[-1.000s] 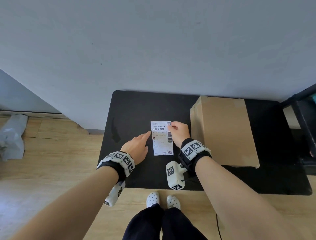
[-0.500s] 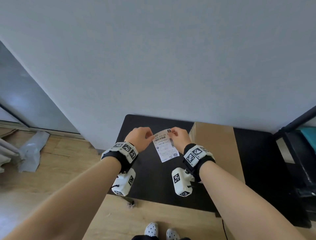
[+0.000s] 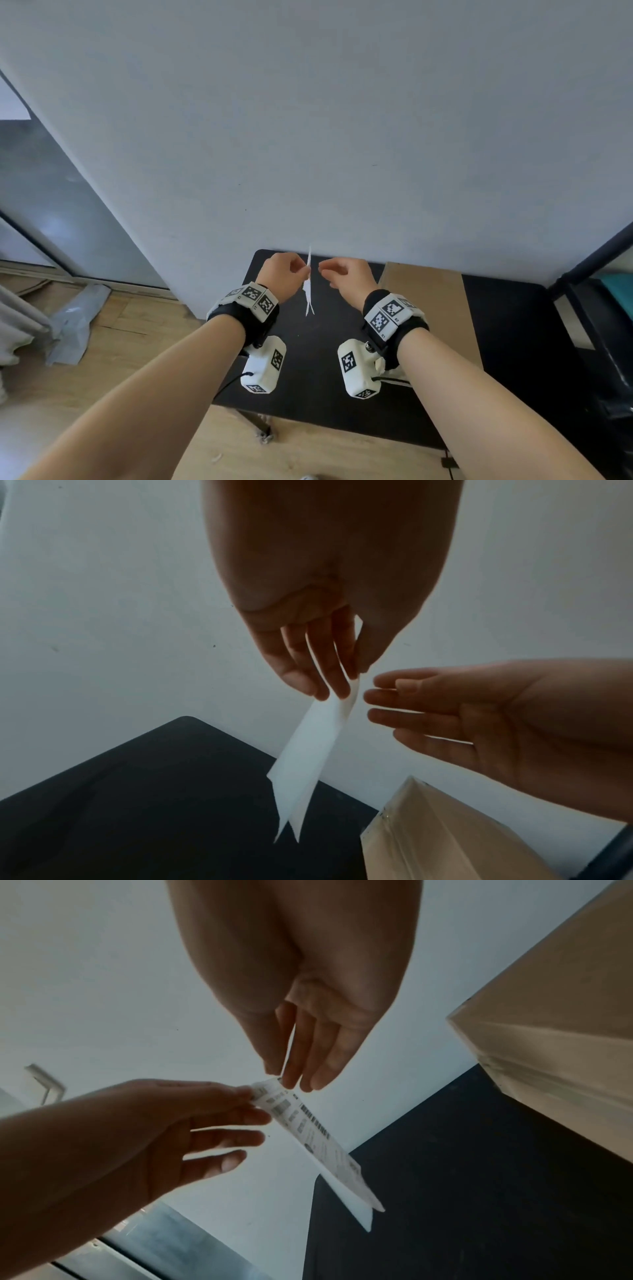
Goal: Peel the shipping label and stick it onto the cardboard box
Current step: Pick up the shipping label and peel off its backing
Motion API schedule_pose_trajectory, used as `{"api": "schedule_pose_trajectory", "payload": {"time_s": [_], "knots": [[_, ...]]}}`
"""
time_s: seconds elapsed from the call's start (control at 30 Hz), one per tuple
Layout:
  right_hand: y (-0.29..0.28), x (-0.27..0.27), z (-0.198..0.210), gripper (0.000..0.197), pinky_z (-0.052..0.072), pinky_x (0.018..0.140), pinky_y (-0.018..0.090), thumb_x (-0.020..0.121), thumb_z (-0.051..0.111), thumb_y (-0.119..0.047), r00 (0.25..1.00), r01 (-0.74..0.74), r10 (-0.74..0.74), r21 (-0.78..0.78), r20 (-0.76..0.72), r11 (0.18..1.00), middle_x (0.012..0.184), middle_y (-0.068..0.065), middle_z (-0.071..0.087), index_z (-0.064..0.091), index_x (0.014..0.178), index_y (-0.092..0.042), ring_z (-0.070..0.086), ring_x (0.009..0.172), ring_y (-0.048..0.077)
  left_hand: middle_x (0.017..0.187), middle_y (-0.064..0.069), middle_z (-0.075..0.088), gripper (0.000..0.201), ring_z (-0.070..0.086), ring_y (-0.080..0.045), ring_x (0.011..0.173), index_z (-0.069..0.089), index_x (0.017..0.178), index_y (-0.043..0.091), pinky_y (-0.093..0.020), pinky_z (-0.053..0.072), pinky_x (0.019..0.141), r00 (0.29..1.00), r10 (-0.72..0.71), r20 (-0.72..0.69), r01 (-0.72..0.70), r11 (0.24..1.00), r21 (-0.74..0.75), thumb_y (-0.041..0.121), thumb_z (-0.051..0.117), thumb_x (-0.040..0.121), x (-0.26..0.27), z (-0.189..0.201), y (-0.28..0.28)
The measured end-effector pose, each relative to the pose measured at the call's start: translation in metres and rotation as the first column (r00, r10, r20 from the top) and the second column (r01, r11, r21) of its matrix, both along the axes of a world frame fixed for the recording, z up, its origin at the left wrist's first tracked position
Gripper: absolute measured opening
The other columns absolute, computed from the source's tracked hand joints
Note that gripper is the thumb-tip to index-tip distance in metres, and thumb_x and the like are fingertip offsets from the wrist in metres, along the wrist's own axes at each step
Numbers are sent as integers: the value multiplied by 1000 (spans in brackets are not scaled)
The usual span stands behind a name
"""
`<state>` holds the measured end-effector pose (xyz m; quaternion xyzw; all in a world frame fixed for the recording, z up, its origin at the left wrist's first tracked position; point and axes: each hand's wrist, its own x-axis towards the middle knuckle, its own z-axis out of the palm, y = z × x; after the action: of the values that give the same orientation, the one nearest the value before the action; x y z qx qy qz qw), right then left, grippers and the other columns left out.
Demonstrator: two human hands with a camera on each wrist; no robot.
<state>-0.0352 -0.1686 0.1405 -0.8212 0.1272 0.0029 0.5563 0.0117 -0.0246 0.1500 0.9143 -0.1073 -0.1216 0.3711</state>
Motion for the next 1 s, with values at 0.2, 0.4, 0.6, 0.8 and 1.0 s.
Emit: {"api": "schedule_pose_trajectory", "payload": {"time_s": [0.2,0.4,0.6,0.8,1.0], "knots": [[-1,-4,-6,23,51,97,43,89,59,-8,1000,-18,18,44,-16,999,114,14,70,70,109,-7,65,107,24,81,-11,73,27,69,-29,84,59,63,24,-46,56,86,999,14,-35,-17,994,-104,14,60,88,-4,3,-10],[-4,-8,-6,19,56,90,37,88,62,-10,1000,-7,7,94,7,996,103,13,73,72,104,-8,67,102,29,81,-7,71,24,68,-23,78,60,67,19,-45,56,86,998,-24,-54,17,992,-123,13,56,90,-9,3,-17],[-6,-7,-7,18,55,92,42,86,63,-8,1000,20,-23,136,17,991,99,19,73,73,100,-4,68,100,34,83,-7,70,15,66,-20,77,66,84,5,-43,56,87,997,-51,-64,41,989,-140,12,54,91,-10,5,-23],[-8,-7,-5,17,55,91,48,88,61,-5,999,36,-40,183,17,982,100,29,70,72,100,1,64,101,44,83,-7,70,13,65,-20,76,61,88,7,-40,56,80,995,-58,-76,45,985,-168,18,55,94,-10,8,-25],[-9,-10,-2,22,55,92,43,91,58,-7,999,38,-40,222,2,974,107,28,68,68,108,4,65,105,38,81,-8,67,13,61,-21,75,57,84,10,-28,52,67,991,-72,-109,47,976,-212,17,54,95,-11,10,-25]]}}
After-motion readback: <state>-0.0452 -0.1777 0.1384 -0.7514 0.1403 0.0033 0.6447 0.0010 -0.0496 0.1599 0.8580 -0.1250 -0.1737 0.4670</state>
